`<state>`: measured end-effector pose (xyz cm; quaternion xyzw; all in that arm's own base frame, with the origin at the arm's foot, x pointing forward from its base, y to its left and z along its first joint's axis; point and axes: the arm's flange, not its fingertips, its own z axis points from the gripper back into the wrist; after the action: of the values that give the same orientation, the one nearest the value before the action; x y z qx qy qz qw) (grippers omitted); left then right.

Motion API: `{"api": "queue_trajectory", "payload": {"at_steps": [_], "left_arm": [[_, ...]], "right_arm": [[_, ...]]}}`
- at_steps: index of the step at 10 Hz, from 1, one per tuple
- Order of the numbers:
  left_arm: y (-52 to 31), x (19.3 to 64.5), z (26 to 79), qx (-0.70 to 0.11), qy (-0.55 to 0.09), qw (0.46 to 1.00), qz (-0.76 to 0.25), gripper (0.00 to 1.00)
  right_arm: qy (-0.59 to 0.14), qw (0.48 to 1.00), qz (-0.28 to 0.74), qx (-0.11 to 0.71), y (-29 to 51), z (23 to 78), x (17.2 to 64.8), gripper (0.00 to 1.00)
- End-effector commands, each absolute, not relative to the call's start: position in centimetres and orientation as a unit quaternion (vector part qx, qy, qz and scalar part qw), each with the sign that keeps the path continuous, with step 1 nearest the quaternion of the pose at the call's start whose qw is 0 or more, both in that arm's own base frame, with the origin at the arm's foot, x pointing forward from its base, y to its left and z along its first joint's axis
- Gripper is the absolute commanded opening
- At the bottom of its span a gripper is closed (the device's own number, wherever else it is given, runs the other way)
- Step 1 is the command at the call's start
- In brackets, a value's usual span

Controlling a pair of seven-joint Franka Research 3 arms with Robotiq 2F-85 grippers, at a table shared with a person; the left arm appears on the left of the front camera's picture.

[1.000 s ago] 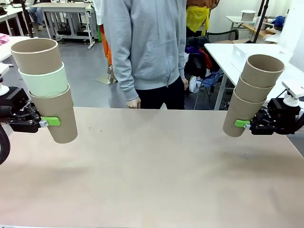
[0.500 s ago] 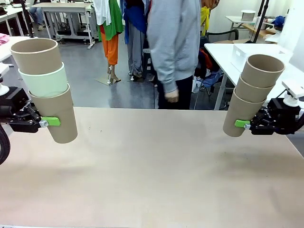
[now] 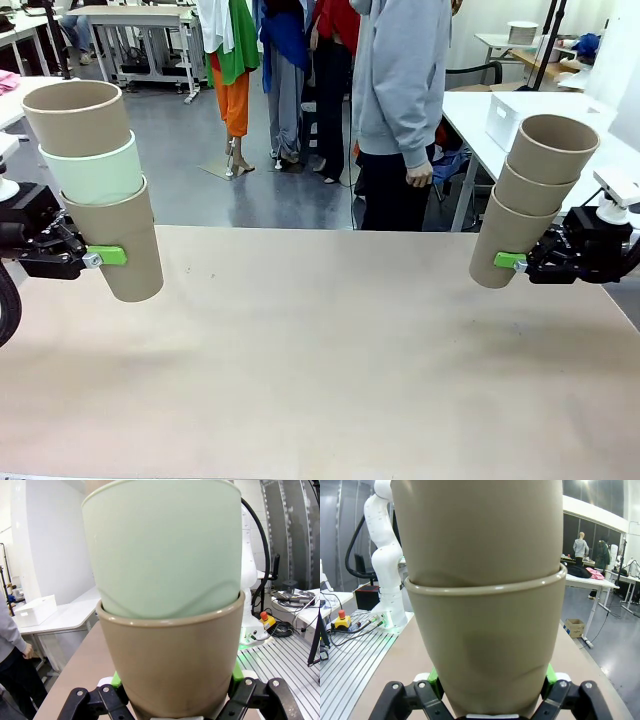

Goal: Stack the cups and store them in the basket.
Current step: Place the stack of Reusable plastic cups into the Pantry Basket.

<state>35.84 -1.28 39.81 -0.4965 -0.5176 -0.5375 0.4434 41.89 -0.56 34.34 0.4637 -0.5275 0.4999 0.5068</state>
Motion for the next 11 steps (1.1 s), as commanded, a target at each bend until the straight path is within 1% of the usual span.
{"api": "queue_trajectory", "payload": {"at_steps": [1, 11], "left_arm": [[-1.34, 35.68, 40.28, -0.500, -0.516, 0.444, -0.535, 0.86], [-1.34, 35.68, 40.28, -0.500, -0.516, 0.444, -0.535, 0.86]], "right_arm": [[-0.530, 0.504, 0.502, 0.462, -0.50, 34.73, 41.87, 0.84], [-0.530, 0.504, 0.502, 0.462, -0.50, 34.73, 41.87, 0.84]]}}
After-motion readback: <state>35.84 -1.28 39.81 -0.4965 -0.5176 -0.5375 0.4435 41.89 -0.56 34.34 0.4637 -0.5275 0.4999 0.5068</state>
